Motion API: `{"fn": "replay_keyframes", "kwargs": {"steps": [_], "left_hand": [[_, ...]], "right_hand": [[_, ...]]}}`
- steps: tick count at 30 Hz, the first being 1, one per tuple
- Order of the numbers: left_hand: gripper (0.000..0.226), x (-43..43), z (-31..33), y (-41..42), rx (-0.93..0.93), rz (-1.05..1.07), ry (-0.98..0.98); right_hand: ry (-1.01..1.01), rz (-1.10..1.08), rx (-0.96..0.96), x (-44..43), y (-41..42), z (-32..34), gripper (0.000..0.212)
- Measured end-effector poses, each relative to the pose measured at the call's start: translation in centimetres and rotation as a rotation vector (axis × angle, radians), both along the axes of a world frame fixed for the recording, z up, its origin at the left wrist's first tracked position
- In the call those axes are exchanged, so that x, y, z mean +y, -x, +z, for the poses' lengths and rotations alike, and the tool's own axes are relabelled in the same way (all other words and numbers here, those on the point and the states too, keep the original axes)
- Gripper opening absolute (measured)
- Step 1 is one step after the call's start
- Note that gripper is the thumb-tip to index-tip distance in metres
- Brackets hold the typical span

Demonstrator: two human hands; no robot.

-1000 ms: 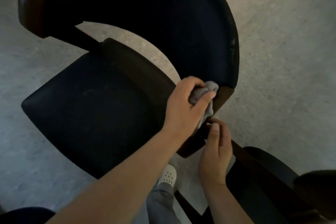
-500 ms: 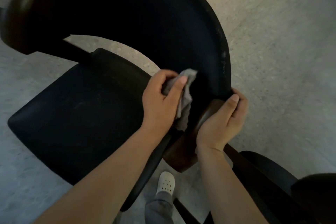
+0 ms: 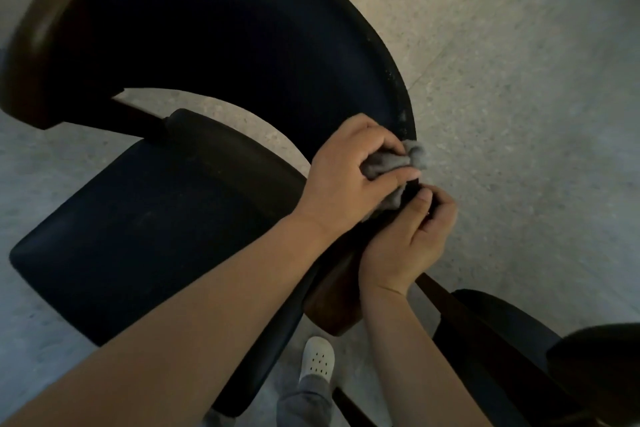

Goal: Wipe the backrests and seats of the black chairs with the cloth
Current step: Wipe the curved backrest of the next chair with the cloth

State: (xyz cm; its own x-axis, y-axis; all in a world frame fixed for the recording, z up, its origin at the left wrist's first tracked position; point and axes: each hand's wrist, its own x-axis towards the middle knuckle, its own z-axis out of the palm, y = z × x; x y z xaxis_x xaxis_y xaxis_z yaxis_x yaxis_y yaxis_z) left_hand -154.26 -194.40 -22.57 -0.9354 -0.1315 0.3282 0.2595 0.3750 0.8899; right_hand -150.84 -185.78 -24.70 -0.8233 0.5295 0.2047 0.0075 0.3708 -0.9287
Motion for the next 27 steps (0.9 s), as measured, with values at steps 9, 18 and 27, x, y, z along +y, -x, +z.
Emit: {"fn": "replay_keyframes", "kwargs": {"steps": [9,18,27], "left_hand": [[0.012,-2.5,-1.6,0.3,-0.038,0.362,-0.078],[0.031,1.8,-5.4,0.7,-0.117,0.493,-0.116],[0.019,-1.1,-7.4,-0.5,-0.375,0.503,-0.134]], "right_hand": [[-0.041,0.022,0.006,0.1,-0.2,-0.1,0.016],[-0.030,0.015,0.002,0.0,0.0,-0.3,0.019],[-0.014,0.009,0.001,-0.1,-0.2,-0.1,0.018]]}}
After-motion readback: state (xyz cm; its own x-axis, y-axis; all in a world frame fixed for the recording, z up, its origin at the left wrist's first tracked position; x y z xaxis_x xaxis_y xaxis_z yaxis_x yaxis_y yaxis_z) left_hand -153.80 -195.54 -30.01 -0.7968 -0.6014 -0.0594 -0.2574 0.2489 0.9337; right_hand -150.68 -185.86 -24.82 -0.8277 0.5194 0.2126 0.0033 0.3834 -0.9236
